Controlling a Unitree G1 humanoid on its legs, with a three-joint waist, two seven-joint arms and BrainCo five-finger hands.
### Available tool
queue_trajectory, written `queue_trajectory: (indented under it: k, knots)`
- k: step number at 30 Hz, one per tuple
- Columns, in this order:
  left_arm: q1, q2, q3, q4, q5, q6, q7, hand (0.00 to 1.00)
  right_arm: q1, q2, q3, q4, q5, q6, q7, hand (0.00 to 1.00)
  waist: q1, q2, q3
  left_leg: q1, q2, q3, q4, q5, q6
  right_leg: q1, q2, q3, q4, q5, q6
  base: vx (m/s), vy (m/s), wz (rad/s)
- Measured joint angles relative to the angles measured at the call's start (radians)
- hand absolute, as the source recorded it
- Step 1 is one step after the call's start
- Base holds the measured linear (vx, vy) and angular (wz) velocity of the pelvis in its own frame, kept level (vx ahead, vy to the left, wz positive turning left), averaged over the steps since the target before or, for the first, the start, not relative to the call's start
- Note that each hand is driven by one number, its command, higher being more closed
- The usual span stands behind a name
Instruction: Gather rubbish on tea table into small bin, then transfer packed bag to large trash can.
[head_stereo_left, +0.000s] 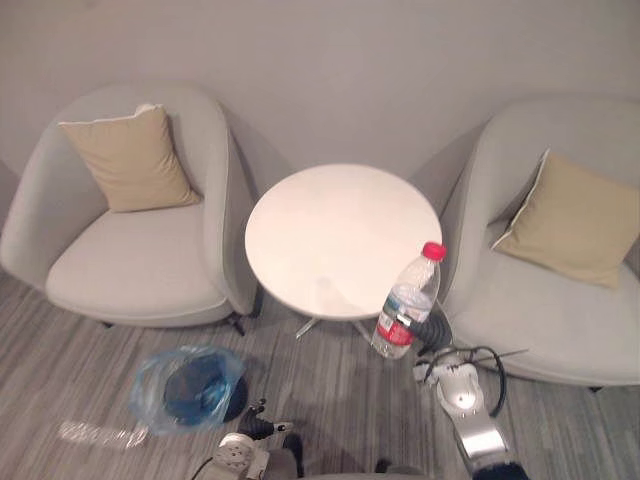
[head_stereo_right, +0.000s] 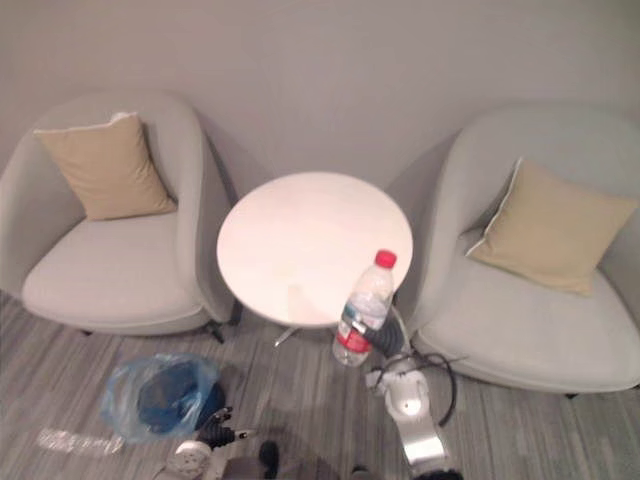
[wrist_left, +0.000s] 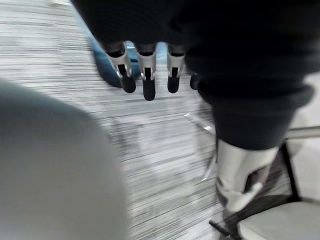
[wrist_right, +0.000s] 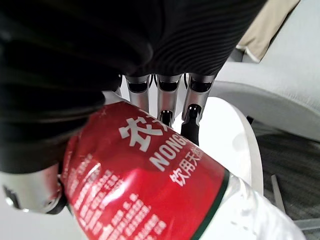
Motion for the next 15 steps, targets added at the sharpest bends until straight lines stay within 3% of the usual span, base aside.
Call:
queue_trajectory:
  k: [3,4,6,7,8,9,11,13,15]
  knots:
    - [0.001,-0.004,0.009,-0.006,-0.002,0.001,0.001,0.0,-0.001,0.002,0.005,0.007,0.001,0.001,-0.006,1.0,-0.001,0.01,0.016,0.011,0.018,-0.032,-0.091,0.097,-0.028,-0.008,0.029,-0.055,0.014,0.008,-0.021,-0.23,-0.145,0.54]
    - [0.003,-0.004,0.009,-0.005,-0.003,0.002,0.001,0.0,0.0,0.01,0.001,0.007,0.004,0.001,-0.011,1.0,-0.007,0.004,0.015,0.019,0.019,-0.023,-0.175,0.161,-0.079,-0.023,0.01,-0.108,0.008,0.017,-0.046,-0.22,-0.009,0.78]
    - [-0.019,-0.004,0.01,-0.006,-0.003,0.003,0.0,0.0,-0.001,0.01,-0.024,0.007,0.015,0.01,-0.014,1.0,-0.019,-0.026,0.034,-0.028,-0.006,0.084,0.017,0.058,0.024,-0.049,-0.051,-0.172,0.029,0.026,-0.053,-0.21,0.011,0.87]
    - [-0.02,-0.004,0.01,-0.006,-0.002,0.003,0.0,0.0,0.0,0.01,-0.031,0.007,0.016,0.011,-0.014,1.0,-0.023,-0.035,0.04,-0.029,-0.013,0.108,0.065,0.026,0.045,-0.049,-0.069,-0.187,0.032,0.028,-0.049,-0.14,0.031,0.88]
    - [-0.016,-0.004,0.009,-0.006,0.001,0.003,0.001,0.0,0.009,0.008,-0.047,0.003,0.017,0.011,-0.016,1.0,-0.036,-0.044,0.043,-0.025,-0.008,0.155,0.155,-0.042,0.061,-0.048,-0.1,-0.221,0.029,0.038,-0.037,-0.17,0.097,1.0]
    - [-0.015,-0.004,0.008,-0.005,0.017,0.004,0.004,0.0,0.015,0.008,-0.064,0.002,0.018,0.011,-0.021,1.0,-0.05,-0.035,0.039,-0.006,0.019,0.195,0.192,-0.105,0.058,-0.049,-0.114,-0.252,0.021,0.05,-0.022,-0.19,0.192,1.0]
    - [-0.01,-0.005,0.007,-0.003,0.033,0.011,0.008,0.0,0.026,0.005,-0.075,0.004,0.018,0.013,-0.031,1.0,-0.05,-0.002,0.028,0.018,0.039,0.231,0.145,-0.175,0.039,-0.048,-0.11,-0.273,0.009,0.061,0.001,-0.13,0.246,0.65]
    - [-0.009,0.014,0.005,-0.008,0.034,0.008,0.017,0.0,0.036,0.021,-0.062,0.013,0.021,0.023,-0.032,1.0,-0.037,-0.035,0.023,0.019,-0.015,0.213,0.084,-0.141,0.054,-0.044,-0.126,-0.239,-0.033,0.078,0.036,-0.07,0.188,0.49]
    - [-0.01,0.019,-0.001,-0.005,0.034,0.01,0.023,0.0,0.033,0.032,-0.055,0.015,0.032,0.023,-0.033,1.0,-0.044,-0.047,0.016,0.027,-0.071,0.186,0.019,-0.108,0.07,-0.03,-0.149,-0.216,-0.069,0.085,0.048,-0.04,0.176,0.62]
